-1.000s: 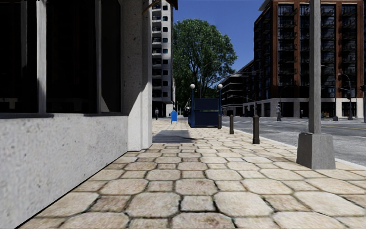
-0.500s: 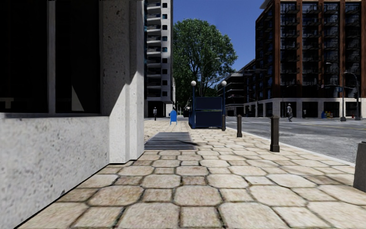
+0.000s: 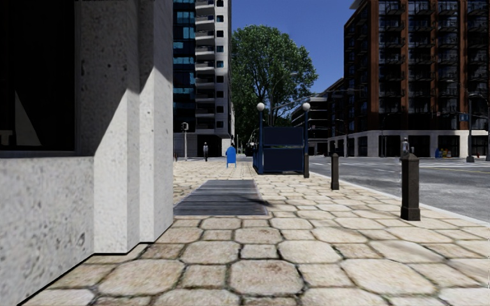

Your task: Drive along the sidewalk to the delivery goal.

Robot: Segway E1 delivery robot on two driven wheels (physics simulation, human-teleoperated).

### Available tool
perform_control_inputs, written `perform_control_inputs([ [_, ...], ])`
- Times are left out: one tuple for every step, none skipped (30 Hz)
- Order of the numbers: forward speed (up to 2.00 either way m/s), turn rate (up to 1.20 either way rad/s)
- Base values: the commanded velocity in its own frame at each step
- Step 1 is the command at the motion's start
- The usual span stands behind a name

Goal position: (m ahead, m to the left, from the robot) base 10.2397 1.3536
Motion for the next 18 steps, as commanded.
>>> perform_control_inputs([
  [2.00,0.00],
  [2.00,0.00],
  [2.00,0.00],
  [2.00,0.00],
  [2.00,0.00],
  [2.00,0.00],
  [2.00,0.00],
  [2.00,0.00],
  [2.00,0.00],
  [2.00,0.00],
  [2.00,0.00],
  [2.00,0.00],
  [2.00,0.00],
  [2.00,0.00],
  [2.00,0.00],
  [2.00,0.00],
  [2.00,0.00],
  [2.00,0.00],
])
